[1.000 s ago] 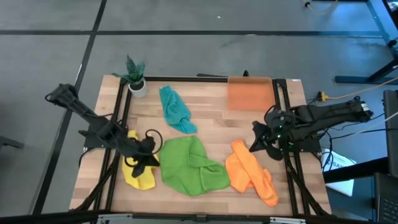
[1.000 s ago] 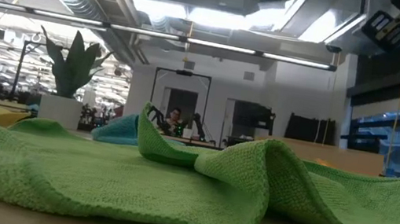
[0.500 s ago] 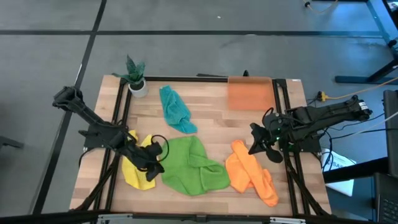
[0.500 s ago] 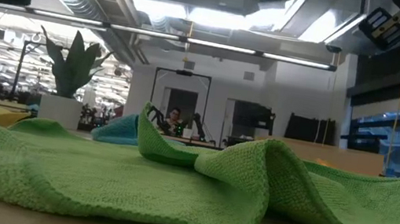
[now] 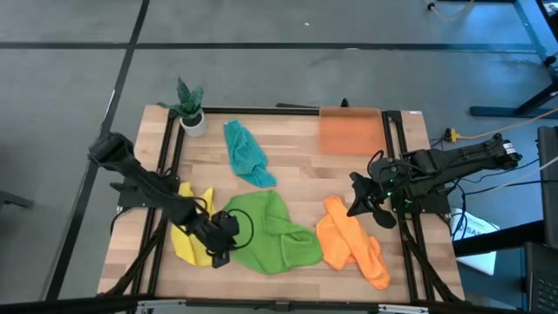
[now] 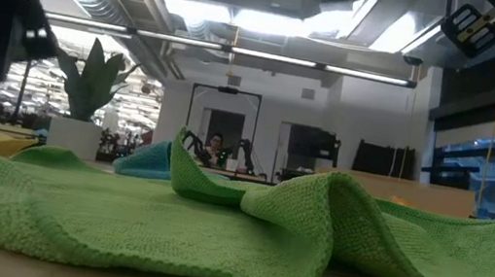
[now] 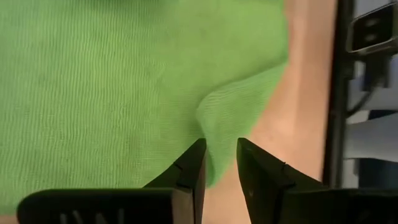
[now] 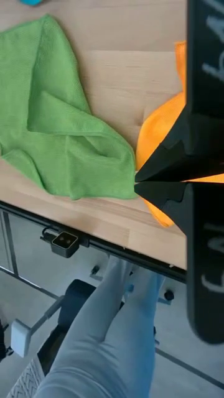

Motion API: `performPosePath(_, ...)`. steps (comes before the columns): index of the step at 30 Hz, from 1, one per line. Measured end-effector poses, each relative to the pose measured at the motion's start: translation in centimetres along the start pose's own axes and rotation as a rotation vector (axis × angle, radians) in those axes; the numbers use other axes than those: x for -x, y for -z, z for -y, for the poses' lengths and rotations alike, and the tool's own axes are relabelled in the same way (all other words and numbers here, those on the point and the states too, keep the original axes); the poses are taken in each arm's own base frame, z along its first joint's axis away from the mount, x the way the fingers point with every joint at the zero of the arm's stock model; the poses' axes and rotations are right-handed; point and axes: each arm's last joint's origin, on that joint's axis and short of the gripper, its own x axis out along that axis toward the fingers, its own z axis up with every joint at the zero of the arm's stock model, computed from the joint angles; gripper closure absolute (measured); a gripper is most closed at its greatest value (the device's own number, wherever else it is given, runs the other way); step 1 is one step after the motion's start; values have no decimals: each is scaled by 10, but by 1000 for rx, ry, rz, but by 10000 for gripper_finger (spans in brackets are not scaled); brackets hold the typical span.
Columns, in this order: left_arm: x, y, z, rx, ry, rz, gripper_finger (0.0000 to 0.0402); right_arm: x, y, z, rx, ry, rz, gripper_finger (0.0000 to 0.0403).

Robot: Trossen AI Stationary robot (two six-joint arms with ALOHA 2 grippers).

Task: Roll microfiber towels into tight, uniform cylinder then place into a basket
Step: Fold the green towel

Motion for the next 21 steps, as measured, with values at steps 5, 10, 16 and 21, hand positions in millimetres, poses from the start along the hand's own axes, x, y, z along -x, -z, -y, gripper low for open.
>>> performPosePath(5,-15,3,1,-6,9,-25,321,0,0,0,0,0,0,403)
performPosePath(10,-30,8,3,-11,18,-51,322,0,0,0,0,8,2,403)
performPosePath(16,-41,9,6,-15,48,-33,321,0,0,0,3,9,2,403)
performPosePath(21,-39,8,6,-15,51,-32,323,0,0,0,4,9,2,403)
